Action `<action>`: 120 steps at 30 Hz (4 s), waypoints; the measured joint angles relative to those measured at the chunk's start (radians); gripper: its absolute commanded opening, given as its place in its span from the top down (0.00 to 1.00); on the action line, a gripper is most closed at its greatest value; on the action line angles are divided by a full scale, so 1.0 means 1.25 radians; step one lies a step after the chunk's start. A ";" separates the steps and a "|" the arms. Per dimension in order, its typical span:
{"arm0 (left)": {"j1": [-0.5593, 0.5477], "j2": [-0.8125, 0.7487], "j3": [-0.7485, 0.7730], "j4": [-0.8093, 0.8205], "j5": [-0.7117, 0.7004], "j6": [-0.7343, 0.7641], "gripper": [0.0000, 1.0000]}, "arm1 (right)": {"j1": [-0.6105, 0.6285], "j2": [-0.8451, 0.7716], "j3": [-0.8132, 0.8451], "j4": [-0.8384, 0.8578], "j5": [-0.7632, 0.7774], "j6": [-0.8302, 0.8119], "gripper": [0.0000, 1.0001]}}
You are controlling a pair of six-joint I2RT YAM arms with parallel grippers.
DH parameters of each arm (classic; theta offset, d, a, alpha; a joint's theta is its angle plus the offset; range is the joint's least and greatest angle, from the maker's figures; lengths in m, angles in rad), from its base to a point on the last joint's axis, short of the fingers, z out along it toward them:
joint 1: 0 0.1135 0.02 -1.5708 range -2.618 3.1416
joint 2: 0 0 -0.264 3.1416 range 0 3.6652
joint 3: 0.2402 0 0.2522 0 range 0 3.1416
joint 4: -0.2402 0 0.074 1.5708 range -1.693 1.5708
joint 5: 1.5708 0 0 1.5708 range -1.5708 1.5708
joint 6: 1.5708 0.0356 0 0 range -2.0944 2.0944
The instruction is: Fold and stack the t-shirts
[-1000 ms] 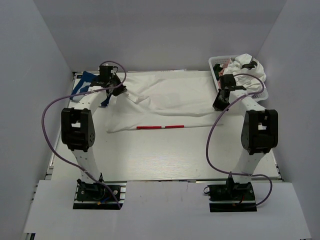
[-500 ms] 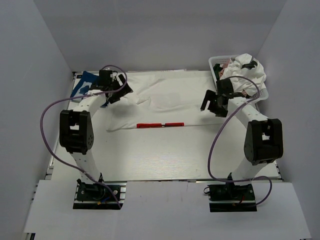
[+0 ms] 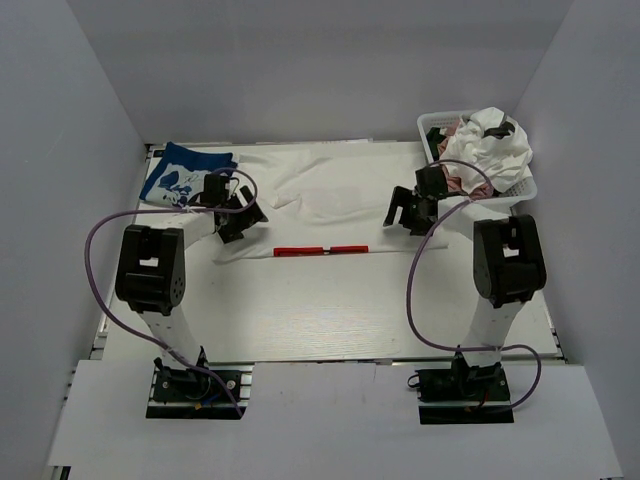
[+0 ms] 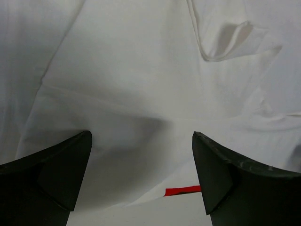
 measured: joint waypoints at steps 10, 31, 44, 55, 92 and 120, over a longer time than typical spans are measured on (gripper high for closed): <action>-0.017 -0.233 -0.267 -0.022 -0.006 -0.067 0.06 | 0.024 -0.326 -0.410 0.151 0.001 0.061 0.10; -0.044 -0.471 -0.129 -0.390 -0.147 -0.120 0.00 | 0.125 -0.598 -0.336 -0.074 0.019 0.105 0.10; 0.020 -0.032 0.229 -0.371 -0.358 -0.045 0.00 | 0.223 -0.332 -0.215 -0.069 0.048 0.059 0.10; 0.040 0.168 0.289 -0.343 -0.283 0.023 0.62 | 0.223 -0.271 -0.176 -0.109 0.102 0.025 0.10; -0.323 -0.407 -0.258 -0.167 -0.003 0.069 0.03 | 0.223 -0.321 -0.246 -0.042 0.099 -0.002 0.10; -0.324 -0.224 -0.134 -0.180 -0.152 0.046 1.00 | 0.219 -0.316 -0.250 -0.064 0.192 -0.003 0.10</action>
